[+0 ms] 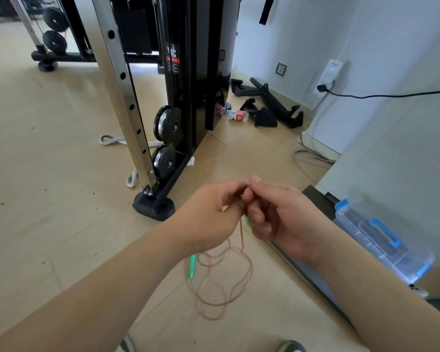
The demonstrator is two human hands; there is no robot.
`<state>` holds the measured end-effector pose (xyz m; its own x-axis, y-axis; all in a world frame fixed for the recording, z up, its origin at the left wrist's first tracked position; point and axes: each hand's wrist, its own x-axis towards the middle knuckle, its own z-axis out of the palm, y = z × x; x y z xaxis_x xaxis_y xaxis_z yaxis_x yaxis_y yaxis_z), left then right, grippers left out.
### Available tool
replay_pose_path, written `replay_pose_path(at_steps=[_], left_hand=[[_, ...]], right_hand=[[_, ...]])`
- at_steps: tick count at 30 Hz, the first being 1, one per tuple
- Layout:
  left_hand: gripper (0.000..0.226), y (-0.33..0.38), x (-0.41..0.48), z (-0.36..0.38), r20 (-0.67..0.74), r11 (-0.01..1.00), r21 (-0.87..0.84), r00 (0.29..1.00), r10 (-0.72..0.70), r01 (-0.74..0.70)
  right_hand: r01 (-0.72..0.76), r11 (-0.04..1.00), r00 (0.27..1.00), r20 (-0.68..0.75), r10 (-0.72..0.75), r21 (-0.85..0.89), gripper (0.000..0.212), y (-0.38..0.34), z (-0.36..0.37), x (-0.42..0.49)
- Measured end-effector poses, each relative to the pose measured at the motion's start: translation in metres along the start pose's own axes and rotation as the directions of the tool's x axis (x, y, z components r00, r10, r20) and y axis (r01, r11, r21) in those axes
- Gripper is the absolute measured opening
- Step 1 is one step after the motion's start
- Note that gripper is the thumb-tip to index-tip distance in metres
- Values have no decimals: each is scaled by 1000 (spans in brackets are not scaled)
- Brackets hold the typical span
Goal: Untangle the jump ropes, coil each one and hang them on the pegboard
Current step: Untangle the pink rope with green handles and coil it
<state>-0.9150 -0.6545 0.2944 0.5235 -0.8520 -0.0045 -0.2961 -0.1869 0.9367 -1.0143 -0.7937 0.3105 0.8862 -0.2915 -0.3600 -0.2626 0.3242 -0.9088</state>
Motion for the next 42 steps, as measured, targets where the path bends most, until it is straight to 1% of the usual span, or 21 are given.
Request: replay_pose_path(at_steps=[2, 4, 6, 8, 9, 11, 13, 15, 16, 18, 20, 22, 24, 26, 28, 30, 32, 34, 38, 40, 42], left_hand=[[22, 3, 0, -1, -30, 1000, 29, 1000, -2, 3], [22, 4, 2, -4, -122, 997, 77, 992, 1, 8], [21, 2, 6, -6, -232, 995, 95, 973, -1, 24], [20, -3, 10, -7, -272, 993, 101, 962, -29, 58], [20, -7, 11, -7, -246, 987, 141, 968, -43, 80], [22, -10, 10, -1, -97, 944, 303, 990, -103, 128], [25, -8, 5, 13, 50, 888, 444, 987, -153, 116], [30, -6, -1, 24, 124, 854, 514, 979, -161, 75], [32, -5, -4, 26, 157, 840, 540, 974, -160, 51], [31, -5, -8, 27, 232, 828, 561, 957, -174, 14], [27, -2, -11, 24, 249, 848, 530, 956, -154, -2], [21, 6, -10, 16, 178, 903, 430, 981, -74, -10], [18, 10, -7, 4, 56, 958, 285, 998, 20, -36], [16, 10, -5, -8, -71, 967, 235, 990, 120, -100], [15, 8, -3, -14, -166, 963, 235, 971, 172, -131], [16, 4, 0, -17, -229, 979, 179, 963, 141, -101], [19, 1, 2, -21, -254, 988, 142, 963, 89, -54], [21, -4, 3, -23, -230, 991, 136, 973, 24, 8], [34, -14, 1, -20, -142, 967, 223, 986, -91, 121], [33, -14, -1, -19, -105, 956, 252, 986, -128, 150], [28, -15, -4, -13, -10, 916, 371, 987, -163, 155]], right_hand=[[-17, 1000, 1000, -15, 17, 19, 35, 0, -7, 0], [-57, 998, 998, -25, 56, -18, 34, 1, -13, -1], [-88, 995, 996, -11, 88, -45, 31, 3, -17, -3], [-104, 994, 994, 31, 105, -38, 28, 3, -18, -5], [-104, 994, 993, 56, 105, -17, 26, 3, -18, -6], [-82, 994, 995, 62, 77, 77, 23, 2, -15, -6], [-36, 976, 999, -2, 37, 213, 25, 3, -13, -3], [28, 952, 997, -82, -3, 305, 26, 6, -15, 3], [65, 948, 992, -127, -27, 312, 25, 8, -16, 5], [138, 961, 970, -227, -83, 240, 25, 11, -21, 10], [178, 984, 930, -325, -173, -14, 21, 15, -25, 11], [169, 939, 908, -323, -266, -298, 16, 18, -27, 8], [162, 909, 934, -237, -267, -384, 18, 20, -26, 6], [170, 922, 966, -125, -226, -349, 24, 19, -21, 4], [158, 954, 985, -25, -169, -255, 30, 15, -15, 2], [125, 985, 992, 31, -122, -115, 33, 11, -8, 1], [89, 996, 995, 43, -89, 17, 35, 8, -5, 2], [27, 996, 997, 66, -32, 80, 35, 6, -4, 3], [-87, 992, 982, 173, 70, 94, 25, 9, -2, 3], [-63, 981, 989, 142, 37, 183, 23, 9, -1, 4], [-12, 941, 999, 45, -3, 337, 19, 7, -2, 6]])
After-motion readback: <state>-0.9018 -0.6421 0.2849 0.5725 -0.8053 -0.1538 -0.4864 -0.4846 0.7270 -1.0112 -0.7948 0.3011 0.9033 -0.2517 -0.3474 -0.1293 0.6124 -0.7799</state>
